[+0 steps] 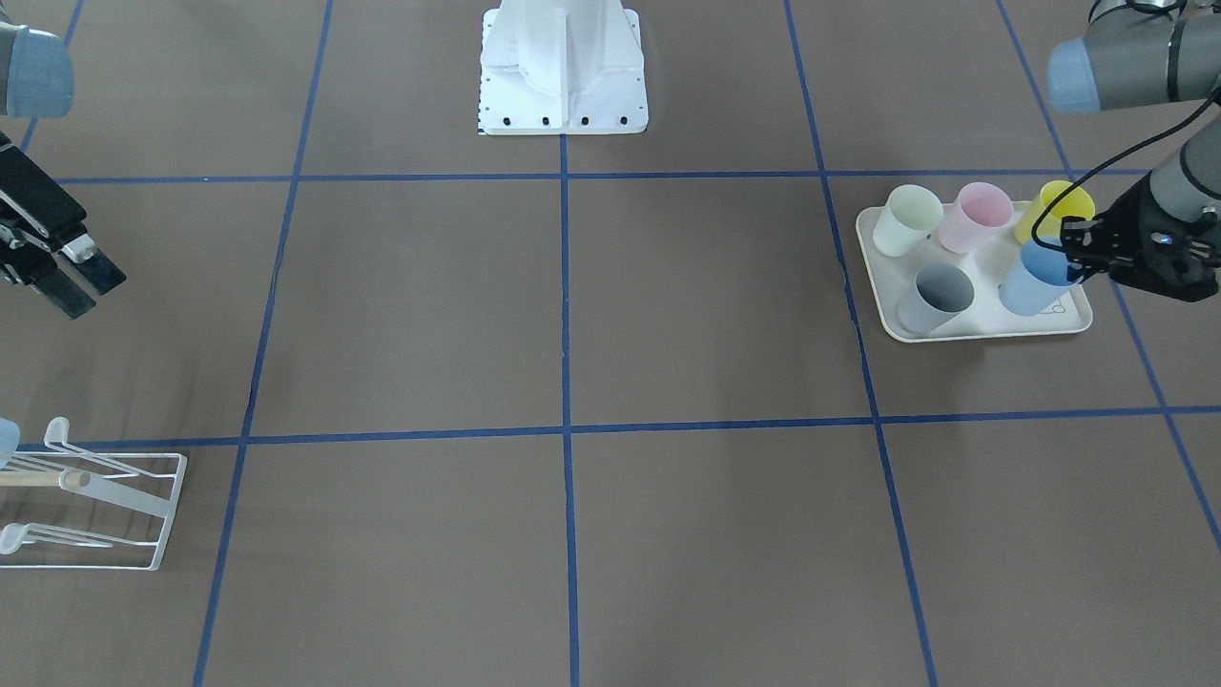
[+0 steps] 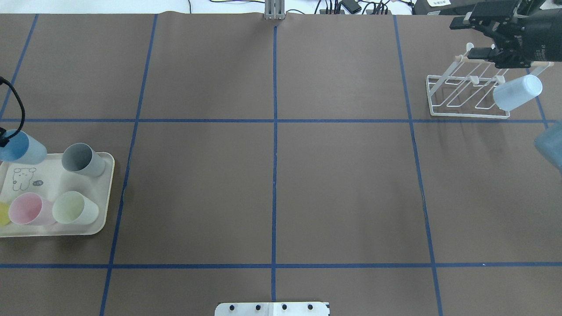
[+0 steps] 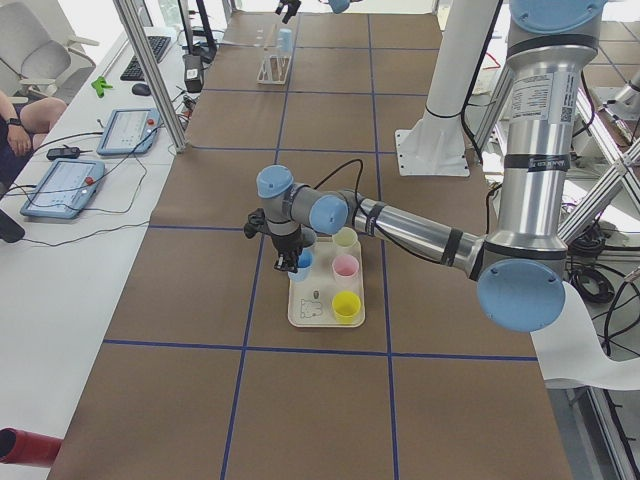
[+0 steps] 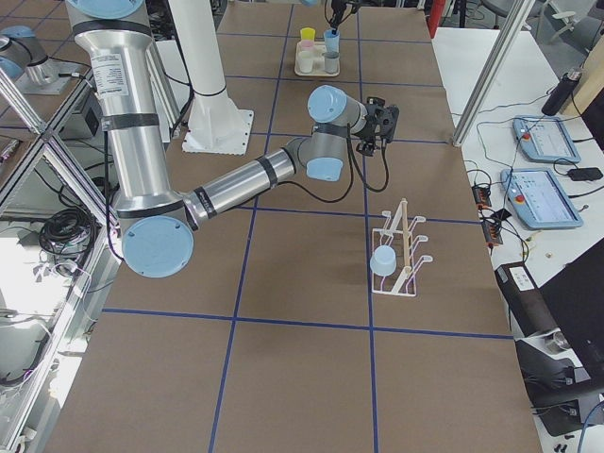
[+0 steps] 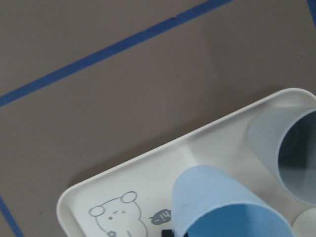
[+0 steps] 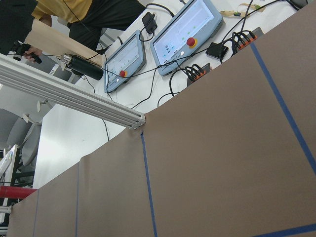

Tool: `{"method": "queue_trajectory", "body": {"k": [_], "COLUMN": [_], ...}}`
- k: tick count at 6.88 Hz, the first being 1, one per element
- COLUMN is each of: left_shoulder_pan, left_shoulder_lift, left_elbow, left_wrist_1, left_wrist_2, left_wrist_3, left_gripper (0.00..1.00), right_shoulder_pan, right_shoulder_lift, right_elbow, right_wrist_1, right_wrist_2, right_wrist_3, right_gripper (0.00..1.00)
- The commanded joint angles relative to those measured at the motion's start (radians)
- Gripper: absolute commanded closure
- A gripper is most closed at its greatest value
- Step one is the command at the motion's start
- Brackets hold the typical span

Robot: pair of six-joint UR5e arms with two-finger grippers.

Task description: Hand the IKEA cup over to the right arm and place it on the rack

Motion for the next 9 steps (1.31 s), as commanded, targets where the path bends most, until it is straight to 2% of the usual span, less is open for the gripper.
{"method": "queue_trajectory", "body": {"k": [1, 2, 3, 4, 6, 8, 9], "left_shoulder_pan": [-0.089, -0.113, -0.118, -0.115, -0.060, 0.045, 0.096], "left_shoulder_lift": [-0.102, -0.152, -0.229, -0.286, -0.293, -0.293, -0.293], "left_elbow": [-0.016, -0.019, -0.018, 0.028, 0.045, 0.047, 0.053], "left_wrist_1": [0.015, 0.005, -0.018, -0.103, -0.352, -0.615, -0.758], "left_wrist_2": [0.176, 0.178, 0.178, 0.178, 0.111, 0.108, 0.108], "left_wrist_3": [-0.003, -0.074, -0.244, -0.432, -0.846, -1.330, -1.498], "left_gripper": [1.00, 1.00, 1.00, 1.00, 1.00, 1.00, 1.00], "right_shoulder_pan": [-0.002, -0.002, -0.002, -0.003, -0.005, -0.008, -0.012], "right_shoulder_lift": [0.005, 0.006, 0.008, 0.018, 0.022, 0.023, 0.046], "right_elbow": [0.002, -0.001, -0.004, -0.011, -0.010, -0.005, -0.010], "right_wrist_1": [0.001, 0.000, 0.000, 0.000, 0.000, 0.001, 0.001], "right_wrist_2": [-0.001, -0.002, -0.004, -0.007, -0.008, -0.010, -0.013], "right_wrist_3": [0.000, 0.002, 0.002, 0.002, 0.003, 0.005, 0.009], "right_gripper": [0.00, 0.00, 0.00, 0.00, 0.00, 0.00, 0.00]}}
